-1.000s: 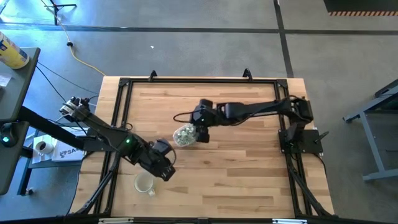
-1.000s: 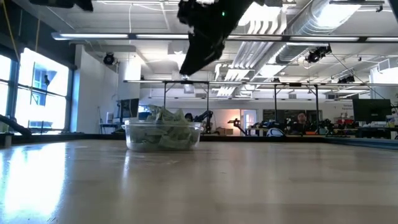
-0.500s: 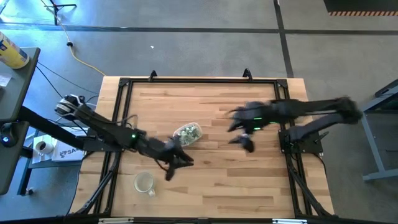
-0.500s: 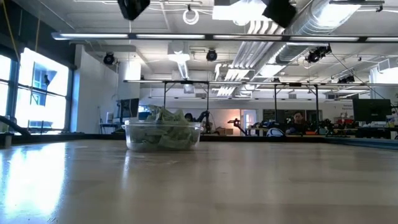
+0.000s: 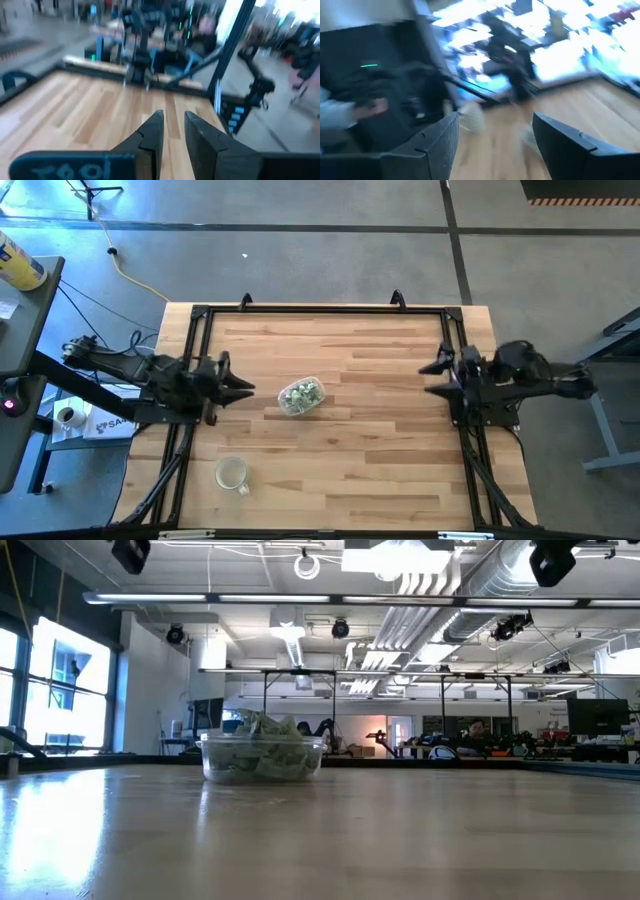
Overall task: Pick and place Stevia / Truvia into bins
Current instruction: Return to Home Position
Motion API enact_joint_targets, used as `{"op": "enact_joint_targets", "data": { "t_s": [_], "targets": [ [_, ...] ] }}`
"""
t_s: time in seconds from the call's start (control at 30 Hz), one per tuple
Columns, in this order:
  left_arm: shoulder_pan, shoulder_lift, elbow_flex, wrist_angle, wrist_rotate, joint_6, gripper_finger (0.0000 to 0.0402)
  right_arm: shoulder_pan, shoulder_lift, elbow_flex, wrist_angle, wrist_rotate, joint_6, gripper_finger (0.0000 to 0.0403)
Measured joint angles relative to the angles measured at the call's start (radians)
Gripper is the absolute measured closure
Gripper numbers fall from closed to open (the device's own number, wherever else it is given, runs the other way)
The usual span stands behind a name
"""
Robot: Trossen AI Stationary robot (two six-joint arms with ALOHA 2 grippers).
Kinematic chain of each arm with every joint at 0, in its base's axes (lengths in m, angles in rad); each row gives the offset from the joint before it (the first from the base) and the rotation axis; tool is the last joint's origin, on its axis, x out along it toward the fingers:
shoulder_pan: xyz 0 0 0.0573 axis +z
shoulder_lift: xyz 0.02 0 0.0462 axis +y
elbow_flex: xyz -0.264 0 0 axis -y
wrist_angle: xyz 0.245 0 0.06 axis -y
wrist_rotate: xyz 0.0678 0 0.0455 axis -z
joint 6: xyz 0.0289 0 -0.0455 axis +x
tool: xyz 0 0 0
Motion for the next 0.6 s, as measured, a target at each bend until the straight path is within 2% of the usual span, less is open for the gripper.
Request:
{"op": "enact_joint_targets", "data": {
  "t_s": [0.13, 0.2, 0.33, 0.47, 0.6],
  "targets": [
    [0.001, -0.180, -0.203, 0.170, -0.011, 0.042, 0.0289, 0.000, -0.139, -0.175, 0.291, -0.219, -0.120, 0.0159],
    [0.001, -0.266, -0.269, 0.185, -0.013, 0.046, 0.0289, 0.001, -0.199, -0.255, 0.383, -0.272, -0.127, 0.0159],
    [0.001, -0.415, -0.342, 0.140, -0.004, 0.040, 0.0289, -0.001, -0.297, -0.389, 0.372, -0.177, -0.064, 0.0159],
    [0.000, -0.561, -0.362, -0.028, 0.000, 0.016, 0.0289, -0.003, -0.315, -0.481, 0.388, -0.075, 0.011, 0.0159],
    [0.000, -0.547, -0.340, -0.244, -0.009, -0.106, 0.0289, -0.003, -0.285, -0.566, 0.371, 0.017, 0.086, 0.0159]
  ]
}}
